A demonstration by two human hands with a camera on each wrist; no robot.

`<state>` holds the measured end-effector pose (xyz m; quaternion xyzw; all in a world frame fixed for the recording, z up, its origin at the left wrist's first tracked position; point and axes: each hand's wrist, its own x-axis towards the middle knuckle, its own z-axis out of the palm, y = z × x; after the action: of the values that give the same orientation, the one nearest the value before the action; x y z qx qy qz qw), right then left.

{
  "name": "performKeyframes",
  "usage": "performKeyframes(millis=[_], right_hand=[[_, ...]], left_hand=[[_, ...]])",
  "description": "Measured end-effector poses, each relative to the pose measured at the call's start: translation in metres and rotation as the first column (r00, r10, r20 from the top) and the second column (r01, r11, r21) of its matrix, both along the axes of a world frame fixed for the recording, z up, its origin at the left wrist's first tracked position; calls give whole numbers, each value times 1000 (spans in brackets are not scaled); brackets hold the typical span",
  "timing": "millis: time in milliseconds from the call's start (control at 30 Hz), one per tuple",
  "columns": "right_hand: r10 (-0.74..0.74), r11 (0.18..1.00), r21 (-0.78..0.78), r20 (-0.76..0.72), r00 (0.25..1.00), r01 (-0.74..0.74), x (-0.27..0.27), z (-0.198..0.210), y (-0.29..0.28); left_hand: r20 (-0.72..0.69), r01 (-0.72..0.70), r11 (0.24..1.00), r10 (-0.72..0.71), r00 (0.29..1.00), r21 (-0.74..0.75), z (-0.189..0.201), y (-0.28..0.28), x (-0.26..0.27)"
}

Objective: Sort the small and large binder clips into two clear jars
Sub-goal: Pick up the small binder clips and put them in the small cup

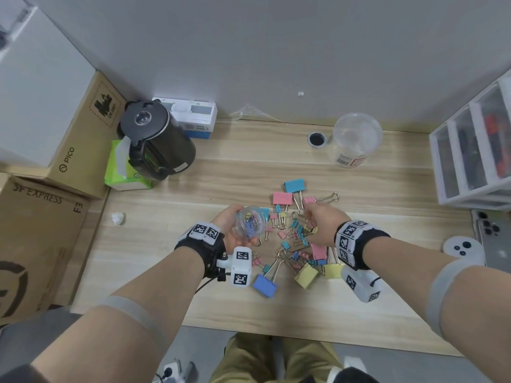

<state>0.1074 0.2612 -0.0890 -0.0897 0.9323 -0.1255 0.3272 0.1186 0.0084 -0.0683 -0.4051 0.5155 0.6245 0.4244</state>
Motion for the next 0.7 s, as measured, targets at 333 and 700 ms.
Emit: performKeyframes(millis=[333,700], right_hand=[[126,992,27,-126,984,-123,9,-6,-18],[228,973,49,-88,970,-225,14,-15,-12]], left_hand=[[0,18,1000,-18,1000,17,-9,0,-1],[16,20,999,-20,1000,38,-12,-2,4]])
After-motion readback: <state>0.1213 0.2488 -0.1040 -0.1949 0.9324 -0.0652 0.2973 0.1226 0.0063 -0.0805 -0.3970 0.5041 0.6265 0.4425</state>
